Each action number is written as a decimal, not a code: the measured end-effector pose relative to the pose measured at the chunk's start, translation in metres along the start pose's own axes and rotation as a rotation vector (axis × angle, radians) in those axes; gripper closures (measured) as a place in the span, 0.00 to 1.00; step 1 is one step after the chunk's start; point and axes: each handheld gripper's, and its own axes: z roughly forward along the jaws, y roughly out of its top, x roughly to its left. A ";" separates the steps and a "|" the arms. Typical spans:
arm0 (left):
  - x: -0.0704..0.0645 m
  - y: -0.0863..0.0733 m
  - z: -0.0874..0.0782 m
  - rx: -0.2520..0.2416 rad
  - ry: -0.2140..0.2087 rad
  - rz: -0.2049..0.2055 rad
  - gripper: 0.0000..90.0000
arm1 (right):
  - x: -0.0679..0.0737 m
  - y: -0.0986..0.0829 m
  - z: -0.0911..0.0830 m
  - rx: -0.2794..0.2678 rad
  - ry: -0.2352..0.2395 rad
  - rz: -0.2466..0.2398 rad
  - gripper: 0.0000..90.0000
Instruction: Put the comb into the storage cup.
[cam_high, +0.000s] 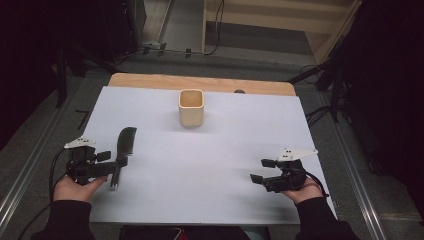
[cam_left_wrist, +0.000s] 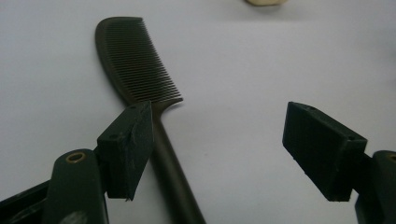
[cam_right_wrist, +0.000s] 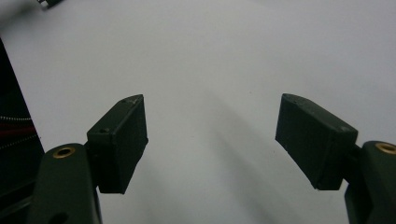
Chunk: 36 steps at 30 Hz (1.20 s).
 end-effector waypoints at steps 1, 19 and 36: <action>0.001 -0.001 0.001 0.005 0.008 -0.001 0.28 | 0.000 0.000 0.000 0.000 0.000 0.000 0.26; 0.009 -0.010 0.012 0.068 0.044 -0.040 0.29 | 0.000 0.002 0.003 0.006 0.002 -0.007 0.26; 0.012 -0.021 0.028 0.151 0.069 -0.002 0.36 | 0.000 0.002 0.003 0.005 0.001 -0.007 0.26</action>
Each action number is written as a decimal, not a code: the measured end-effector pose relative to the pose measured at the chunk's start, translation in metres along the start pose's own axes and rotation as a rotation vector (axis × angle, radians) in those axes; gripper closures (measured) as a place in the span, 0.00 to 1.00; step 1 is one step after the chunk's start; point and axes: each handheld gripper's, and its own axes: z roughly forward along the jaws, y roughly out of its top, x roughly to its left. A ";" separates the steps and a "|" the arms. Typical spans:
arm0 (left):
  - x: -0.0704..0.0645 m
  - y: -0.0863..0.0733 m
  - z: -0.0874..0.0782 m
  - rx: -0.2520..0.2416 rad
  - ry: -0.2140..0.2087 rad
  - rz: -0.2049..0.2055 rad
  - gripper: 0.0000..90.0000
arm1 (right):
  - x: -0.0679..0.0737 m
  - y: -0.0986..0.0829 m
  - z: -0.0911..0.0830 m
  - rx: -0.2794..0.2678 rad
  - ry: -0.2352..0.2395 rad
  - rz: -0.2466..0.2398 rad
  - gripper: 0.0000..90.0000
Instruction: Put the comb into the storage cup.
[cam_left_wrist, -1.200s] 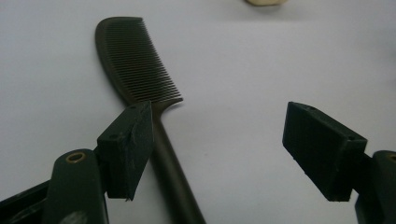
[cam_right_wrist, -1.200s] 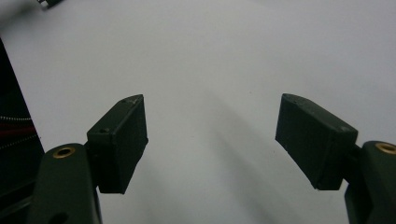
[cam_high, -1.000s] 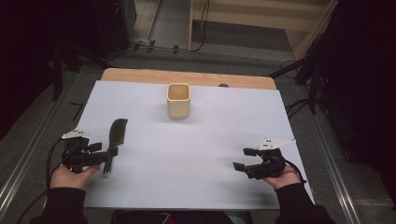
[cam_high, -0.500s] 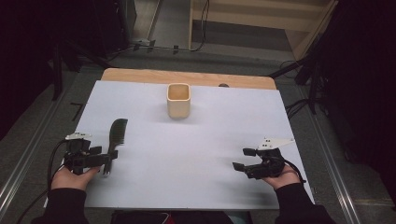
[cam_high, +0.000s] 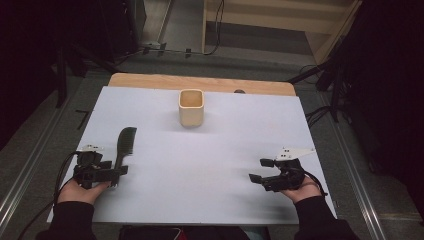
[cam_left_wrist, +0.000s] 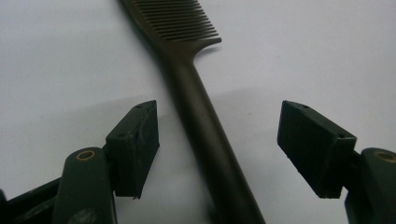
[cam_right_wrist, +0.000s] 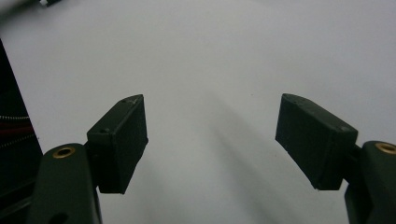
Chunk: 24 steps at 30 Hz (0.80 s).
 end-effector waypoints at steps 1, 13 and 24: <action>-0.001 -0.001 0.000 -0.007 0.004 0.007 0.36 | 0.000 0.000 0.000 0.000 0.000 0.000 0.26; -0.014 -0.008 0.003 -0.033 0.120 0.048 0.50 | 0.000 0.000 0.001 0.002 -0.004 -0.001 0.26; -0.025 -0.006 0.004 -0.003 0.175 0.013 0.73 | 0.000 0.001 0.002 0.008 -0.006 -0.007 0.26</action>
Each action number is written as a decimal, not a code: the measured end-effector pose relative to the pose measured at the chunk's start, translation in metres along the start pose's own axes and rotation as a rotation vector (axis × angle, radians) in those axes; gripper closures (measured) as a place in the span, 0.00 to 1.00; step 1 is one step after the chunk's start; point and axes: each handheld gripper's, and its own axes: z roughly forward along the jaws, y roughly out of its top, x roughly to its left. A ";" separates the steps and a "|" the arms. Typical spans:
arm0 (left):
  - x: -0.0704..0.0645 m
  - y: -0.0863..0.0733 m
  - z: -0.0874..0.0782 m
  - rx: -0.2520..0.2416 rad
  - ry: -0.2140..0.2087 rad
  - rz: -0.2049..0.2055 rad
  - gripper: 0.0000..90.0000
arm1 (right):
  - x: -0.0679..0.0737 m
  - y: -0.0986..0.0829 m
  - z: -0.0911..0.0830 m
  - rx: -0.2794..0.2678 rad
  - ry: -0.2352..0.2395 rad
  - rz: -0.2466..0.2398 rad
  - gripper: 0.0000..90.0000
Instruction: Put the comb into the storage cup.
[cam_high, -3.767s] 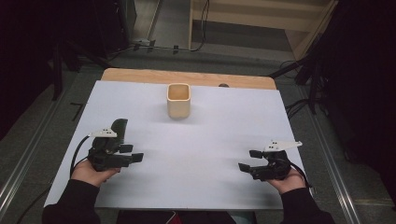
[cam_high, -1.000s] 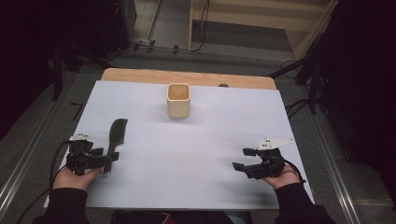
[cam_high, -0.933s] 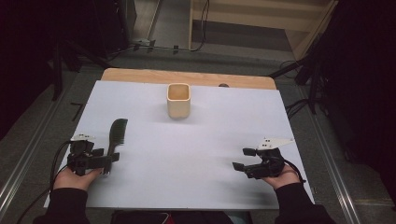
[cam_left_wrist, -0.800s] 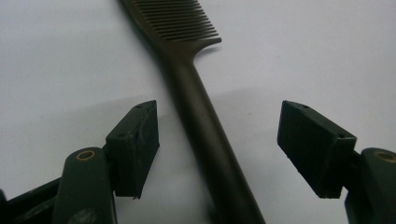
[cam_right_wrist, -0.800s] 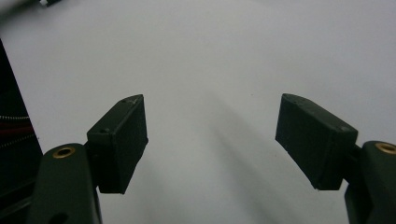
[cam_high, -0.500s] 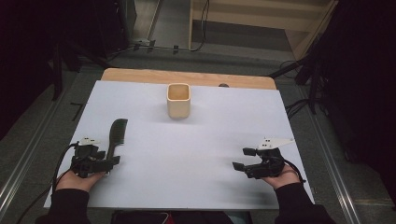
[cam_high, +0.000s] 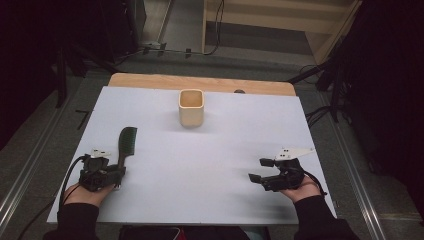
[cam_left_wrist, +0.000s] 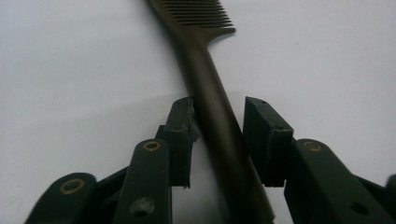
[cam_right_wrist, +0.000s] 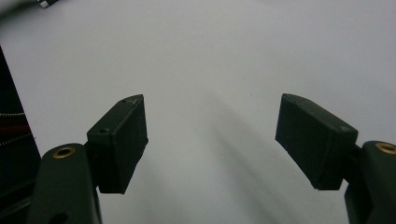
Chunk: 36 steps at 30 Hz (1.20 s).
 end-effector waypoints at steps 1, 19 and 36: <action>0.000 0.000 0.000 0.004 0.006 -0.002 0.75 | 0.000 0.000 0.000 0.001 -0.001 0.001 0.26; 0.006 0.004 0.000 0.024 -0.021 -0.037 0.81 | 0.001 0.001 0.002 0.006 0.002 -0.008 0.26; 0.012 0.012 -0.011 -0.044 -0.117 -0.087 0.81 | 0.001 0.001 0.001 0.007 0.002 -0.010 0.26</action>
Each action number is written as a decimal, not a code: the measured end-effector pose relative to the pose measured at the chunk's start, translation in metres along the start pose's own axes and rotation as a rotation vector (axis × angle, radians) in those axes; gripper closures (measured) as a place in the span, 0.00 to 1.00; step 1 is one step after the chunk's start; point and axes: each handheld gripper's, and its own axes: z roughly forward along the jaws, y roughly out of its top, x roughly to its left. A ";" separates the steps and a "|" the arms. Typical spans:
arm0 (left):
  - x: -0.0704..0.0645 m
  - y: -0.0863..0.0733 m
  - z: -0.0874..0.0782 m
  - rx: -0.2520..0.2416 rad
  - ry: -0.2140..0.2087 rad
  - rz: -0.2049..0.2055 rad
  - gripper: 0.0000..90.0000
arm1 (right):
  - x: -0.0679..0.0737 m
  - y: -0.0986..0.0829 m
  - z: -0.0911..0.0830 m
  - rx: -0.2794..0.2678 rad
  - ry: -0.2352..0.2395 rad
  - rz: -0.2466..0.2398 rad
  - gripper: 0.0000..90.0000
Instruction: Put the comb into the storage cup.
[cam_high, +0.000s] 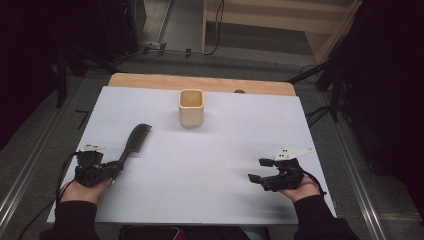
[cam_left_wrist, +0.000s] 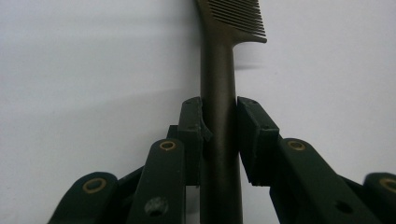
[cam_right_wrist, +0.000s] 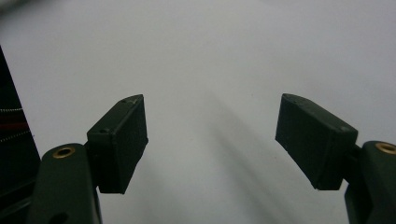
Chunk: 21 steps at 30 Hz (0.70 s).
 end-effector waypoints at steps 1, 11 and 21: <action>0.000 0.001 -0.001 -0.004 -0.012 -0.003 0.81 | 0.000 0.000 0.000 0.001 0.000 0.000 0.26; -0.008 0.009 -0.003 -0.064 -0.093 -0.028 0.81 | 0.000 0.000 0.001 0.005 -0.002 -0.003 0.26; -0.020 0.017 -0.003 -0.112 -0.135 -0.009 0.81 | 0.001 0.000 0.002 0.011 -0.003 -0.001 0.26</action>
